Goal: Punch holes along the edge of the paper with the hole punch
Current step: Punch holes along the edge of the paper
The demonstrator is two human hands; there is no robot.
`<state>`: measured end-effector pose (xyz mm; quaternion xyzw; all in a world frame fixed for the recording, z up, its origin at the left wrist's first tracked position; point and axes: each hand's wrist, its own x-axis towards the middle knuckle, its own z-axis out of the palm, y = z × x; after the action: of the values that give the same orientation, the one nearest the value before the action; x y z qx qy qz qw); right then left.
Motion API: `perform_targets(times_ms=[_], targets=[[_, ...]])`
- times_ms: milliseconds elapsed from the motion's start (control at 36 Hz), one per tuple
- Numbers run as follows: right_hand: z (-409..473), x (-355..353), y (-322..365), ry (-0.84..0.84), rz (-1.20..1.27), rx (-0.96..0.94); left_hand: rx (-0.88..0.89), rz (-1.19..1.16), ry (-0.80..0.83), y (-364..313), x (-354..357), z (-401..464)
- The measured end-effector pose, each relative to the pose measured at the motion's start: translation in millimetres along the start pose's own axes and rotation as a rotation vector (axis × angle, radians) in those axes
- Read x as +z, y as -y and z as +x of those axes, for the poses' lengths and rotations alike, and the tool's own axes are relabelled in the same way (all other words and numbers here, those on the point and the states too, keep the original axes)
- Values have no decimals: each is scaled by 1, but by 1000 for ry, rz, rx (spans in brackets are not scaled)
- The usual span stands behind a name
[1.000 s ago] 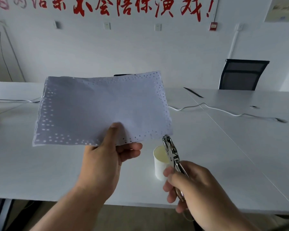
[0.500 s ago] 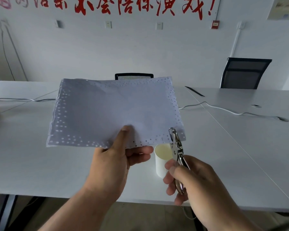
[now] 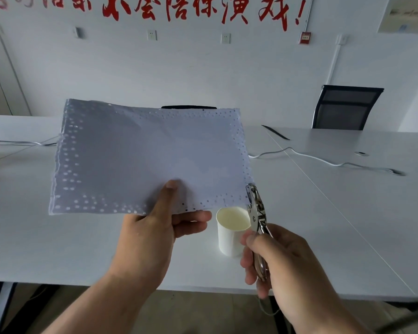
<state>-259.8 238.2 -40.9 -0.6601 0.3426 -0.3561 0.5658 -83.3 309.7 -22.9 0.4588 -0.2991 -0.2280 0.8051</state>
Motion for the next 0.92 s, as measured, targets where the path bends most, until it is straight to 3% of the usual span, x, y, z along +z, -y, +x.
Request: perform_targets(times_ms=[556,917], targets=[[2,3,0,-34,-182,-9,21,11,18,12,-1,5],[7,3,-2,-48,-176,53,5,24,47,25,-2,5]])
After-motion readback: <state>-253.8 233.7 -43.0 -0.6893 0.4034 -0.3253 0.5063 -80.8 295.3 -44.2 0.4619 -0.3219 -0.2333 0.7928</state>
